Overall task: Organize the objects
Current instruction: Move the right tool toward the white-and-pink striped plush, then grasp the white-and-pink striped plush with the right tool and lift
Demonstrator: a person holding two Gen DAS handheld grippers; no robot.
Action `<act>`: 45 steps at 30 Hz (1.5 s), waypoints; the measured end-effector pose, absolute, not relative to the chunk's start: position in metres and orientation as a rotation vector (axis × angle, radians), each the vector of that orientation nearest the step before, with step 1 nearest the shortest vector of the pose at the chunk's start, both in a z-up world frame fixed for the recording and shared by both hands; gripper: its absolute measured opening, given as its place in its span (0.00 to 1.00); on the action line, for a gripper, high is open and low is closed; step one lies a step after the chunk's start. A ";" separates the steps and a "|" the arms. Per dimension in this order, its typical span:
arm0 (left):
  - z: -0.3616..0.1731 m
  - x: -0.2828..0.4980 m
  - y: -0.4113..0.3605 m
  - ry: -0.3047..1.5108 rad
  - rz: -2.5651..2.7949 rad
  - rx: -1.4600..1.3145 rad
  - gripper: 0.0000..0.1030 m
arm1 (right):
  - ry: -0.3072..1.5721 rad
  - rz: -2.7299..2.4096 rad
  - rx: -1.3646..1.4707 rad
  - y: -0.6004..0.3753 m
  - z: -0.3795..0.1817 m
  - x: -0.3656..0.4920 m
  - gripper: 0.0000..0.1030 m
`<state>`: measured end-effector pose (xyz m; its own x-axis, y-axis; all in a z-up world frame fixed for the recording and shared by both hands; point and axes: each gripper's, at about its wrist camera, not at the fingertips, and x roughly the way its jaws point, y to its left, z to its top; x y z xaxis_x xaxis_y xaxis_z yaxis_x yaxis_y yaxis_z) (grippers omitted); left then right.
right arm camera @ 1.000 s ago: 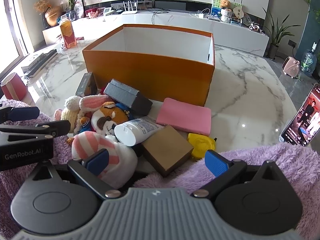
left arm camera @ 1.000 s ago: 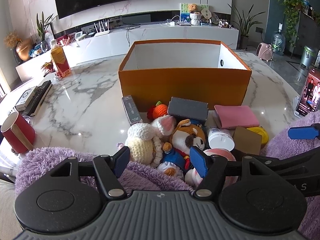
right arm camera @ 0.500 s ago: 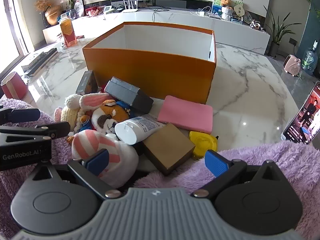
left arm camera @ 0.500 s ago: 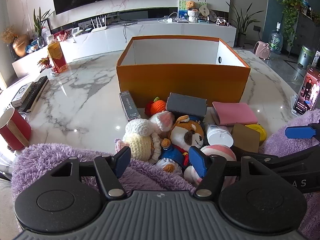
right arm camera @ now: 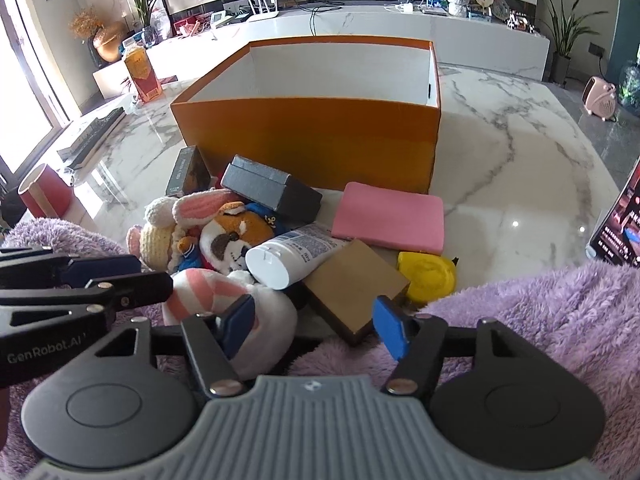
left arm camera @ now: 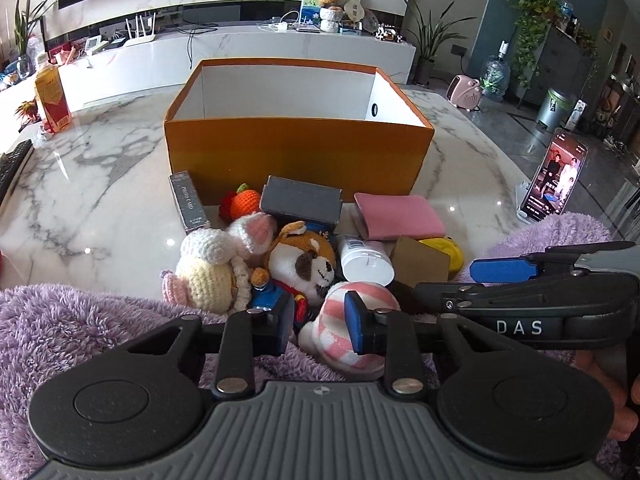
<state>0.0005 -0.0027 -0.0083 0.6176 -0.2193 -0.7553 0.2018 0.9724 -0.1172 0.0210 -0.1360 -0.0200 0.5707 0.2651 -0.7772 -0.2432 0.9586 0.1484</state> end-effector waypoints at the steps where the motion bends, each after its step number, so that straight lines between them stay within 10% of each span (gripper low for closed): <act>1: -0.008 0.001 -0.004 0.874 -0.253 -0.017 0.25 | 0.919 0.301 0.050 -0.137 -0.018 0.021 0.65; 45: -0.022 -0.009 0.004 0.993 -0.160 0.079 0.24 | 1.267 0.490 0.276 -0.125 -0.066 0.025 0.61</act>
<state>-0.0093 0.0038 -0.0221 0.5357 -0.0986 -0.8386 0.1703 0.9854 -0.0070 0.0254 -0.1253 -0.0660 0.2157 0.4962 -0.8410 -0.1989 0.8655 0.4596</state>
